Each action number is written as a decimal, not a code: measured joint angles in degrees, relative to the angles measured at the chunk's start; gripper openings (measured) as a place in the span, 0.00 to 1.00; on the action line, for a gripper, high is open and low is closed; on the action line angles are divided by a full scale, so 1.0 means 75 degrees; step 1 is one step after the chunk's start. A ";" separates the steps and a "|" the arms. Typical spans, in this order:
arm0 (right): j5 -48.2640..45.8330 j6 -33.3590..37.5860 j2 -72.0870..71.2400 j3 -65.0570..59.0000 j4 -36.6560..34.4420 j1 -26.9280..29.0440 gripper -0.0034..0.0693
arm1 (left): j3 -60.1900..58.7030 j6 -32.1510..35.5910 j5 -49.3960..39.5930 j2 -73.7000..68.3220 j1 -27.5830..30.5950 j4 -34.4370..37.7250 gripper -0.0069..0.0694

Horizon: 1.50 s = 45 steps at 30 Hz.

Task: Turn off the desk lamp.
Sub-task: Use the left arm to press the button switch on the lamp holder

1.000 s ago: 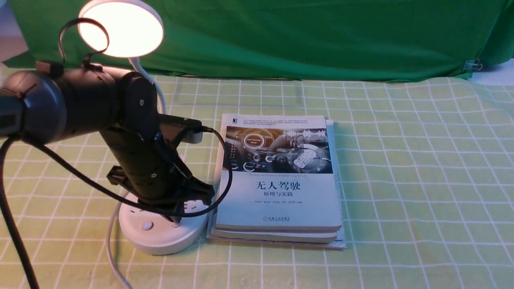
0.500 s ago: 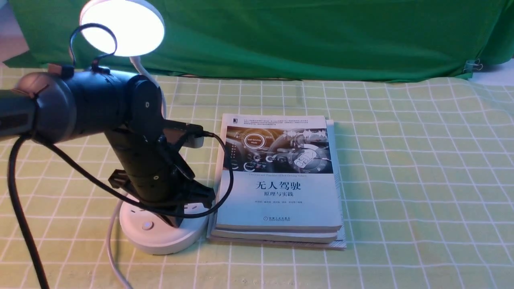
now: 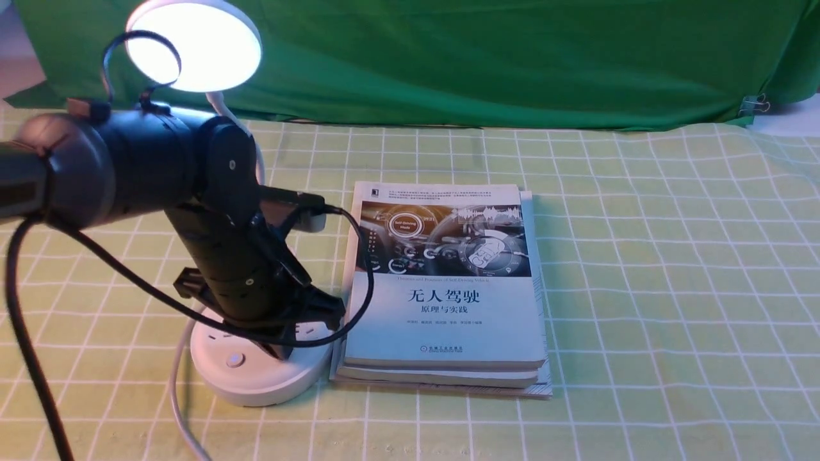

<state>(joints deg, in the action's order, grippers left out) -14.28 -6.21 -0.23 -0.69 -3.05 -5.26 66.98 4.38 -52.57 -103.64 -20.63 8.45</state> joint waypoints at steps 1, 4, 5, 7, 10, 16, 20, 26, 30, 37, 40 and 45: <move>0.0000 0.0009 0.0000 0.0000 0.0000 0.0000 0.38 | 0.0007 0.0000 -0.0001 -0.0021 0.0000 0.0000 0.09; 0.0000 0.0008 0.0000 0.0000 0.0000 0.0000 0.38 | 0.0032 -0.0031 -0.0051 -0.0066 -0.0010 0.0000 0.09; 0.0000 0.0000 0.0000 0.0000 0.0000 0.0000 0.38 | 0.0057 -0.0050 -0.0067 -0.0074 -0.0024 -0.0006 0.09; 0.0000 0.0008 0.0000 0.0000 0.0000 0.0000 0.38 | 0.0064 -0.0074 -0.0085 -0.0074 -0.0024 -0.0026 0.09; 0.0000 0.0001 0.0000 0.0000 0.0000 0.0000 0.38 | 0.0056 -0.0101 -0.0104 0.0009 -0.0048 -0.0073 0.09; 0.0013 -0.0006 0.0000 0.0000 0.0000 0.0000 0.38 | -0.0003 -0.0150 -0.0131 0.0476 -0.0071 -0.0112 0.09; 0.0013 -0.0003 0.0000 0.0000 0.0000 0.0000 0.38 | -0.0003 -0.0160 -0.0131 0.0644 -0.0071 -0.0142 0.09; 0.0013 -0.0008 0.0000 0.0000 0.0000 0.0000 0.38 | -0.0003 -0.0160 -0.0107 0.0248 -0.0071 -0.0199 0.09; 0.0013 -0.0001 0.0000 0.0000 0.0000 0.0000 0.38 | 0.0021 -0.0168 -0.0115 -0.0024 -0.0071 -0.0207 0.09; 0.0013 -0.0004 0.0000 0.0000 0.0000 0.0000 0.38 | 0.0012 -0.0183 -0.0079 0.0051 -0.0071 -0.0256 0.09; 0.0013 0.0001 0.0000 0.0000 0.0000 0.0000 0.38 | -0.0084 -0.0191 -0.0020 0.0416 -0.0076 -0.0291 0.09; 0.0006 0.0000 0.0000 0.0000 0.0000 0.0000 0.38 | -0.0933 -0.0336 0.0495 0.1744 -0.0085 -0.0283 0.09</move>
<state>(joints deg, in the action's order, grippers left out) -14.23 -6.21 -0.23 -0.69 -3.05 -5.26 59.99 1.86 -48.86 -90.56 -21.27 6.33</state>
